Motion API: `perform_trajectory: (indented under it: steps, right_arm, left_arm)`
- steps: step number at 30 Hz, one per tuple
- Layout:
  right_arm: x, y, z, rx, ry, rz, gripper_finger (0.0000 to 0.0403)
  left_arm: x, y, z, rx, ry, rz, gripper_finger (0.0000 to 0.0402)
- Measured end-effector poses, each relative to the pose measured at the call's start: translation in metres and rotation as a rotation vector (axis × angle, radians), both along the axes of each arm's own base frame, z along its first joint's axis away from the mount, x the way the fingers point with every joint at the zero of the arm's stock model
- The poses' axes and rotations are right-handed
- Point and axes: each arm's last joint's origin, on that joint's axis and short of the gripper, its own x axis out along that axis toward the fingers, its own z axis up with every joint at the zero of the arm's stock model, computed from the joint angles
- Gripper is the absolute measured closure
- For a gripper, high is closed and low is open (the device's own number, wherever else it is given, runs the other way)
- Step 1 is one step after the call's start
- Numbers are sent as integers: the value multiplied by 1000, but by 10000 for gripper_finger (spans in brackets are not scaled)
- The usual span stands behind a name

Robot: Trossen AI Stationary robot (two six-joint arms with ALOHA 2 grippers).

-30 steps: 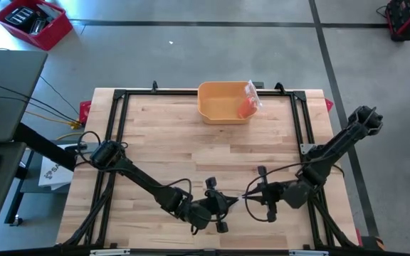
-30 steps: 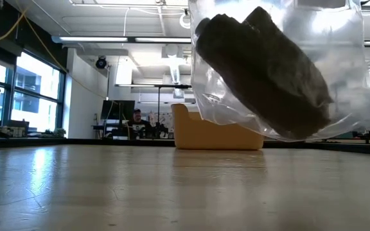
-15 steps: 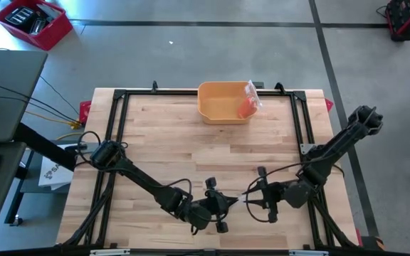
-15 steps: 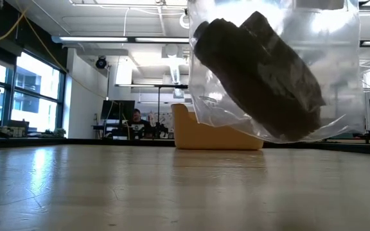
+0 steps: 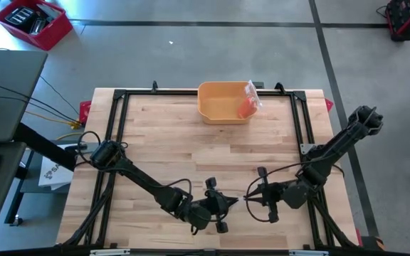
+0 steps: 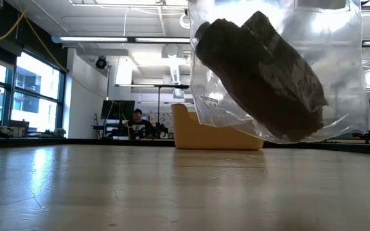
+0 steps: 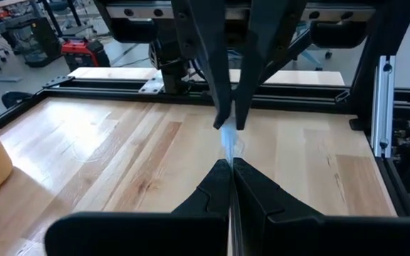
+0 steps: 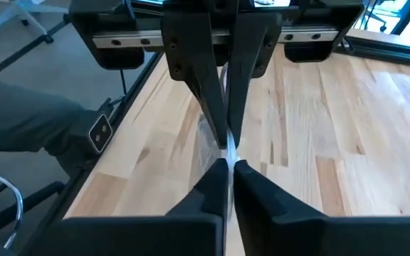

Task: Roll bandage
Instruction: Close the transparent zip bag

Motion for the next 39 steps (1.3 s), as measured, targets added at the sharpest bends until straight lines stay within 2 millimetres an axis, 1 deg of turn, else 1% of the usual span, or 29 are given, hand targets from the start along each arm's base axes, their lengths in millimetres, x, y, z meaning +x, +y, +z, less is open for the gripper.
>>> perform_trajectory:
  steps: [3, 11, 15, 18, 21, 24, 27, 30, 33, 39]
  right_arm:
    - [2, -1, -1, 3, 3, -4, 388]
    - [10, 6, -9, -13, -6, 16, 401]
    - [11, 7, -8, -5, -23, 17, 398]
    - [11, 7, -5, -19, -51, 31, 375]
    - [8, 4, 2, -21, -75, 19, 335]
    - [-2, -4, 12, 6, -61, 2, 293]
    - [-12, -10, 13, 19, -9, -10, 264]
    - [-18, -9, 3, 7, 9, 8, 248]
    - [-22, -7, -12, 5, -11, -5, 247]
    - [-27, -5, -30, 78, -149, -15, 275]
  left_arm:
    - [0, 0, 0, 0, 0, 0, 401]
    - [1, 1, -1, -14, 11, -23, 401]
    - [1, 1, -1, -16, 8, -23, 401]
    - [1, 1, -1, -17, 6, -24, 401]
    - [2, 2, -1, -17, 3, -16, 401]
    - [1, 2, -2, -10, 15, -15, 401]
    - [1, 2, -2, -11, 14, -16, 401]
    - [1, 2, -2, -10, 16, -16, 401]
    - [1, 2, -2, -10, 15, -17, 401]
    - [1, 2, -2, -10, 15, -16, 401]
